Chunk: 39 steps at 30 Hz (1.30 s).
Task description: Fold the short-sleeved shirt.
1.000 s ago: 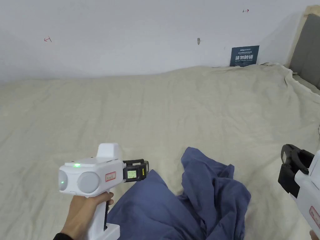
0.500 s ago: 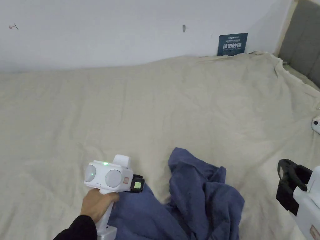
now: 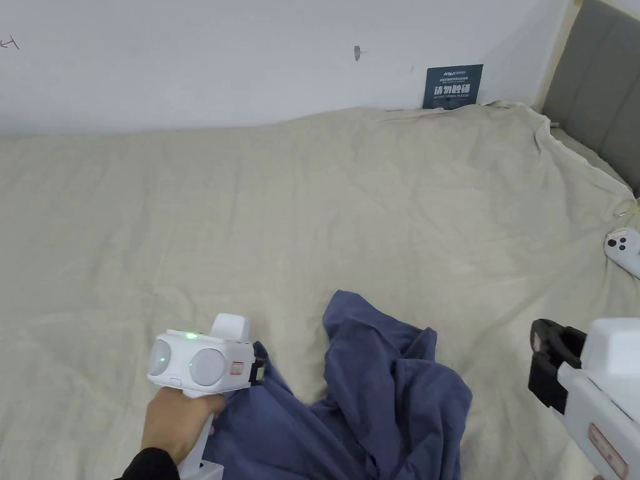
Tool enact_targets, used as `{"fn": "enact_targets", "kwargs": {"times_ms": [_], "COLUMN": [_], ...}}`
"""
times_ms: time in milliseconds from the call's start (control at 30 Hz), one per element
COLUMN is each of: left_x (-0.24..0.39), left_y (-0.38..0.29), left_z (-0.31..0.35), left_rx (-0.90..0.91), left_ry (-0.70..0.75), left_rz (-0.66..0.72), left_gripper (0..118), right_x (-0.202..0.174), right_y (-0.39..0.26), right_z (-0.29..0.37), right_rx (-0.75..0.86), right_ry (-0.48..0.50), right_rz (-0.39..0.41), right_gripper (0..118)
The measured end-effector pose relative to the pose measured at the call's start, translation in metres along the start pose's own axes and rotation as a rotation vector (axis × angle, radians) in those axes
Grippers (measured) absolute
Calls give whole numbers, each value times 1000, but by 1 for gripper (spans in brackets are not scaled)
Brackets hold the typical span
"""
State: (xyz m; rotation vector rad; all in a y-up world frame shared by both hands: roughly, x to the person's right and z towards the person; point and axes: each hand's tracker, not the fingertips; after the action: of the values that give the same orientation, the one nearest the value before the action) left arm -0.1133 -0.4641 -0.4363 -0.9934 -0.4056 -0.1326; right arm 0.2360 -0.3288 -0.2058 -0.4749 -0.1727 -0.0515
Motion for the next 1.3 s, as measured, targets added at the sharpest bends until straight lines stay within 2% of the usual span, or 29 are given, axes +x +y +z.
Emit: {"fn": "enact_targets", "kwargs": {"times_ms": [100, 167, 267, 300, 333, 367, 400, 433, 467, 667, 733, 833, 900, 933, 1000, 1067, 1300], "left_x": [-4, -7, -11, -12, -14, -16, -17, -19, -21, -27, -27, -27, -28, -28, -30, -32, -36], "left_y": [-5, -8, -14, -16, -18, -20, -21, -22, -23, -26, -27, -29, -31, -32, -35, -37, -47], "left_z": [31, 52, 80, 87, 94, 100, 105, 109, 112, 121, 121, 119, 120, 119, 120, 121, 133], "left_rx": [65, 99, 139, 146, 153, 167, 173, 177, 183, 195, 194, 192, 192, 191, 191, 190, 201], "left_ry": [-39, -55, -63, -66, -70, -69, -70, -74, -78, -100, -99, -96, -96, -96, -96, -94, -84], "left_rz": [21, 32, 36, 39, 41, 43, 47, 54, 61, 109, 110, 114, 120, 124, 134, 139, 151], "left_gripper": [0, 0, 0, 0, 0, 0, 0, 0, 0, 0, 0, 0, 0, 0, 0, 0, 0], "right_x": [0, 2, 2, 2, 2, 3, 3, 3, 4, 5, 4, 0, -4, -7, -12, -11, -1], "right_y": [0, -5, -14, -19, -24, -30, -35, -42, -48, -83, -91, -97, -98, -97, -94, -91, -69], "right_z": [-29, -51, -83, -92, -101, -110, -119, -125, -131, -160, -164, -165, -164, -163, -158, -153, -118], "right_rx": [-83, -126, -250, -262, -280, -322, -358, -390, -403, -521, -538, -554, -553, -550, -539, -524, -431], "right_ry": [37, 60, 78, 72, 68, 88, 99, 103, 103, 64, 66, 79, 107, 114, 123, 118, 135], "right_rz": [9, -39, -36, -47, -39, -51, -65, -62, -78, -64, -69, -87, -82, -75, -56, -52, -53], "right_gripper": [0, 0, 3, 13, 33, 62, 79, 90, 92, 91, 87, 56, 52, 43, 33, 11, 8]}}
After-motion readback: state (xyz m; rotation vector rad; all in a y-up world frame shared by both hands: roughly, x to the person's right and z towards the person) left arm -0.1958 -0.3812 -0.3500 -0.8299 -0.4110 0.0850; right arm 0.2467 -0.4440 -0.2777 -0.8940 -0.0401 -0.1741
